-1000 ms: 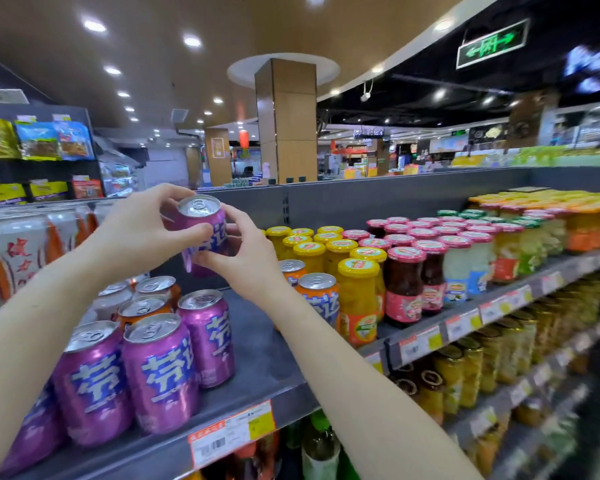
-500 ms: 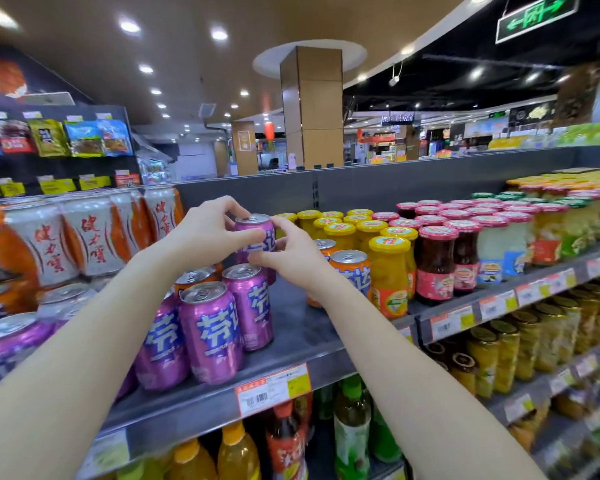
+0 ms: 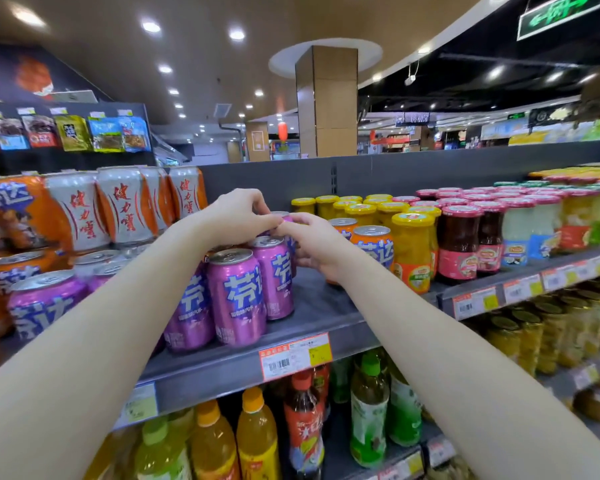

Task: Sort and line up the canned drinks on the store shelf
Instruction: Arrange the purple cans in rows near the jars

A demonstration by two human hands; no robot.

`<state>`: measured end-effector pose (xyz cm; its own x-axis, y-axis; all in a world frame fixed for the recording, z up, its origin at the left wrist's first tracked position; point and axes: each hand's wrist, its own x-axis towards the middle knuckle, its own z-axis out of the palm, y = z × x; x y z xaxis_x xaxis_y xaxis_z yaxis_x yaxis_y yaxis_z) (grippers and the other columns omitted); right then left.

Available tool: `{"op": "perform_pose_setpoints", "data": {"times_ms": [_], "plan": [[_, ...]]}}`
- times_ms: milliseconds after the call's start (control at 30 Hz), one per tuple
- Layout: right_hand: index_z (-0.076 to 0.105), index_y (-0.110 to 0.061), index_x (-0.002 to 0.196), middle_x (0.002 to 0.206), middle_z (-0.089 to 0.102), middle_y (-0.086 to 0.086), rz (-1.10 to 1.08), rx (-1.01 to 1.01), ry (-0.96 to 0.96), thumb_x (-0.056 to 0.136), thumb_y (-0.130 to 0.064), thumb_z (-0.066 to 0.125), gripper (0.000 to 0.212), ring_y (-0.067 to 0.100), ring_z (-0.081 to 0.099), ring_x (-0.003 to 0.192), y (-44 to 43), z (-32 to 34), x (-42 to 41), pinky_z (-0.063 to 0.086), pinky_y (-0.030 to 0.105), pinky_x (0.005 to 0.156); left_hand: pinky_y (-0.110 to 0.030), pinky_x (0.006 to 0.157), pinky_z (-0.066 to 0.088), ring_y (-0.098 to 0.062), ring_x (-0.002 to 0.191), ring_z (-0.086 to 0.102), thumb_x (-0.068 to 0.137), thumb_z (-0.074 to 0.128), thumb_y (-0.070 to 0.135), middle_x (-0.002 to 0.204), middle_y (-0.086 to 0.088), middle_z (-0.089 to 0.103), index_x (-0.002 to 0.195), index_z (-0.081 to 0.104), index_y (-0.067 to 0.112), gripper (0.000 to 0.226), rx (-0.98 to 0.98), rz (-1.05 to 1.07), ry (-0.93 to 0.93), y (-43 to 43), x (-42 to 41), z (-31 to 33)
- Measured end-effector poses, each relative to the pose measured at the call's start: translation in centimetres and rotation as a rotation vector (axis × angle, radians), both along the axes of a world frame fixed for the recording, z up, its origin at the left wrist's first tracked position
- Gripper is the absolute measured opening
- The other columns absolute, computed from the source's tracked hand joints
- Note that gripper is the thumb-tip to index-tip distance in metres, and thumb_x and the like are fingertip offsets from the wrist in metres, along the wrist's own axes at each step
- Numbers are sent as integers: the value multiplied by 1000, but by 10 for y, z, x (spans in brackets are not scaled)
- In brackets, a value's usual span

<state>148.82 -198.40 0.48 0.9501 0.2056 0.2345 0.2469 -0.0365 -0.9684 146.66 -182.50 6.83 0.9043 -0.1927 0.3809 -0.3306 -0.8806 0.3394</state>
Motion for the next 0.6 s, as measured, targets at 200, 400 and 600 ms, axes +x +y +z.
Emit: {"op": "perform_pose_setpoints", "data": {"times_ms": [200, 400, 600], "plan": [[73, -29, 101, 77, 76, -2, 53, 50, 129, 90, -21, 63, 17, 18, 68, 83, 4, 0, -5, 54, 39, 91, -25, 62, 45, -7, 83, 62, 95, 65, 49, 94, 8, 66, 92, 64, 29, 19, 112, 1, 15, 1, 1, 3], [68, -21, 111, 82, 71, -2, 59, 112, 164, 95, -20, 58, 19, 14, 64, 77, 8, -5, -13, 49, 33, 80, -26, 63, 46, -10, 84, 65, 98, 59, 47, 94, 6, 70, 93, 68, 31, 19, 139, -21, 62, 5, 0, 0], [60, -31, 133, 129, 66, 5, 33, 97, 162, 95, -26, 57, 39, 23, 61, 122, 2, -12, -16, 41, 43, 113, -22, 65, 46, -4, 85, 62, 102, 52, 43, 102, 6, 72, 114, 73, 27, 28, 76, -50, 12, 14, -21, 1]]}}
